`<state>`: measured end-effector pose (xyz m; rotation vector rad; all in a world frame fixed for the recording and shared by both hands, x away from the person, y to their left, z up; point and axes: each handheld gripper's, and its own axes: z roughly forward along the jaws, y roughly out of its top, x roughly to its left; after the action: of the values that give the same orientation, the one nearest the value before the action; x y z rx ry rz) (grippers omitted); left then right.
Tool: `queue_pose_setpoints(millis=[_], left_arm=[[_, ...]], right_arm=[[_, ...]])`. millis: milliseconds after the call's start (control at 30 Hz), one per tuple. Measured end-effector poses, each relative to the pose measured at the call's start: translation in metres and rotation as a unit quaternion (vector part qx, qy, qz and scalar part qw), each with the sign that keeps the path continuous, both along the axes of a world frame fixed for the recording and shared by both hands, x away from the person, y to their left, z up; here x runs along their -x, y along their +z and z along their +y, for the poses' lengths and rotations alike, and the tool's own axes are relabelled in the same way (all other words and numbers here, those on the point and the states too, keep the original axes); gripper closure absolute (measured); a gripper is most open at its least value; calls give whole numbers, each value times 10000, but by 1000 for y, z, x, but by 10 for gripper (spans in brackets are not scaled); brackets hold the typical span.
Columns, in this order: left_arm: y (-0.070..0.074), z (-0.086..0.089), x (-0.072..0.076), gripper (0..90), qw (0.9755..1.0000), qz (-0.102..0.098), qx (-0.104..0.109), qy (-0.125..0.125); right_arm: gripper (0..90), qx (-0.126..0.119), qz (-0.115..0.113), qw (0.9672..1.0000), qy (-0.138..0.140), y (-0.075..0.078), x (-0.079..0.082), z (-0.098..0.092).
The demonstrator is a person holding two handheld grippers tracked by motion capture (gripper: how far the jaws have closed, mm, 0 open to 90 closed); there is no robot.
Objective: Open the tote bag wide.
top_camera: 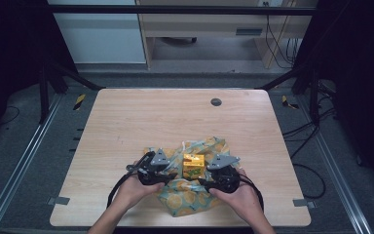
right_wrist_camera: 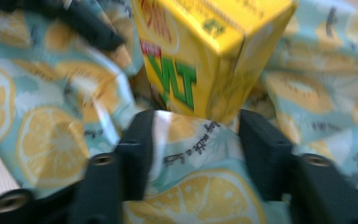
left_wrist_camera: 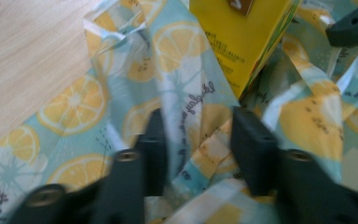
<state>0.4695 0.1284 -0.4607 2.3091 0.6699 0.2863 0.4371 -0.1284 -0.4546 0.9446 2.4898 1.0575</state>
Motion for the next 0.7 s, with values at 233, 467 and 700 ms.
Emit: queue_pose_setpoints(millis=[233, 467, 700], left_arm=[[5, 7, -1, 873, 9990, -140, 159, 397], [5, 12, -5, 882, 9978, -194, 196, 596], [5, 24, -12, 892, 9950, -248, 254, 935]], right_arm=[[871, 228, 64, 9996, 163, -4, 5, -6], [895, 301, 29, 9994, 173, -2, 13, -12], [898, 464, 82, 9987, 185, -5, 25, -28]])
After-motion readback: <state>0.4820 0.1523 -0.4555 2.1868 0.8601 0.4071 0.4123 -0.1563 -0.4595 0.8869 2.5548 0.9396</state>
